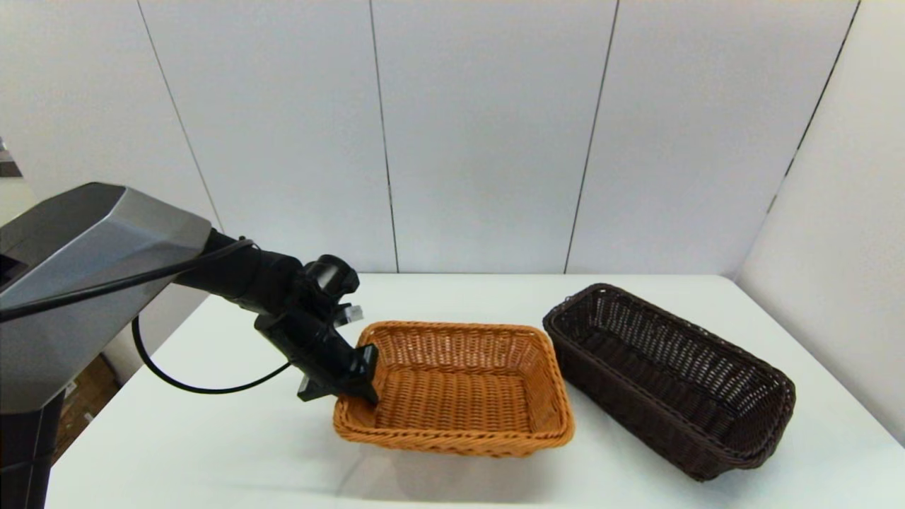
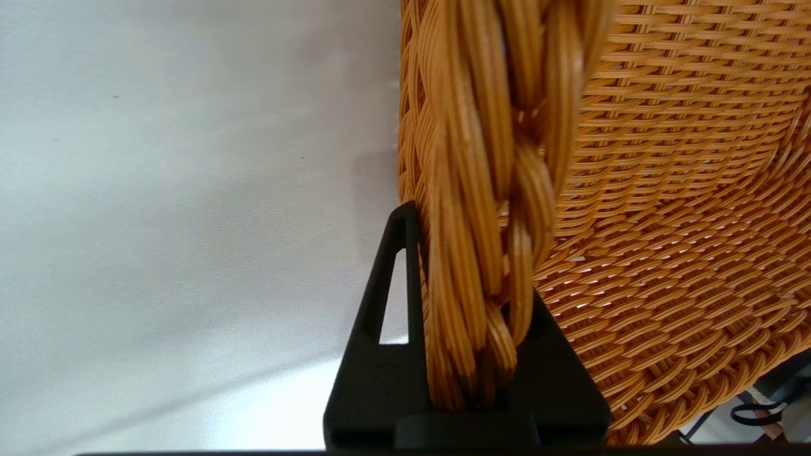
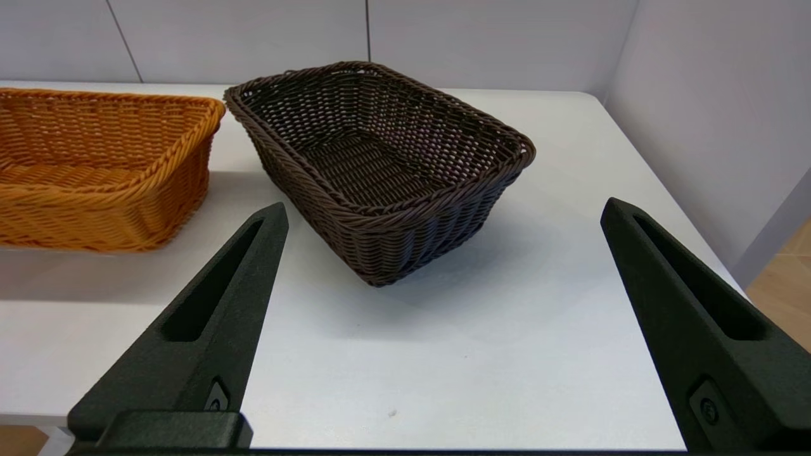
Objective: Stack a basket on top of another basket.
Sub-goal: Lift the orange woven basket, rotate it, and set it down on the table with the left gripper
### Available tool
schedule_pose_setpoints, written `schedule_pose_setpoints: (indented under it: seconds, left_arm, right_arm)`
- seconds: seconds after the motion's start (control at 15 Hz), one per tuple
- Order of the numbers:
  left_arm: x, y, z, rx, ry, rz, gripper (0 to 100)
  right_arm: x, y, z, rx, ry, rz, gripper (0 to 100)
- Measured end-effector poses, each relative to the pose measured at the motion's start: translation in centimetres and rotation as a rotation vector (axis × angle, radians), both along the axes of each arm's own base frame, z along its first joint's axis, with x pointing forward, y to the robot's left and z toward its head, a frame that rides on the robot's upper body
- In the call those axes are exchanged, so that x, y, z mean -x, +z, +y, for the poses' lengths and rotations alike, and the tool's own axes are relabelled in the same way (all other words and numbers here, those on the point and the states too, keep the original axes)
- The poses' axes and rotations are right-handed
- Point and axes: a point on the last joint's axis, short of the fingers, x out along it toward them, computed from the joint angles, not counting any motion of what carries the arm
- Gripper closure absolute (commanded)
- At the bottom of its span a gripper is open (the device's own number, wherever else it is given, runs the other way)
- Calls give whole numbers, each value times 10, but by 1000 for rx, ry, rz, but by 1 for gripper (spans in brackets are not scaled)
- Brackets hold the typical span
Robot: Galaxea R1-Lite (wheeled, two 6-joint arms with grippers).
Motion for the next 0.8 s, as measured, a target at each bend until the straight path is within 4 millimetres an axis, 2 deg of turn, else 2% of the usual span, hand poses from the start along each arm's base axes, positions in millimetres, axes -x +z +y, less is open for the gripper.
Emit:
schedule_pose_setpoints:
  seconds: [0.47,0.53,0.8]
  left_arm:
    - [0,-1,1,-2,3,5,100]
    - [0,-1,1,-2,3,6,0]
    - [1,-1,1,-2,7,9,0]
  right_arm:
    - [0,0,0,0,0,0,0]
    - [0,0,0,0,0,0,0]
    - [0,0,0,0,0,0,0]
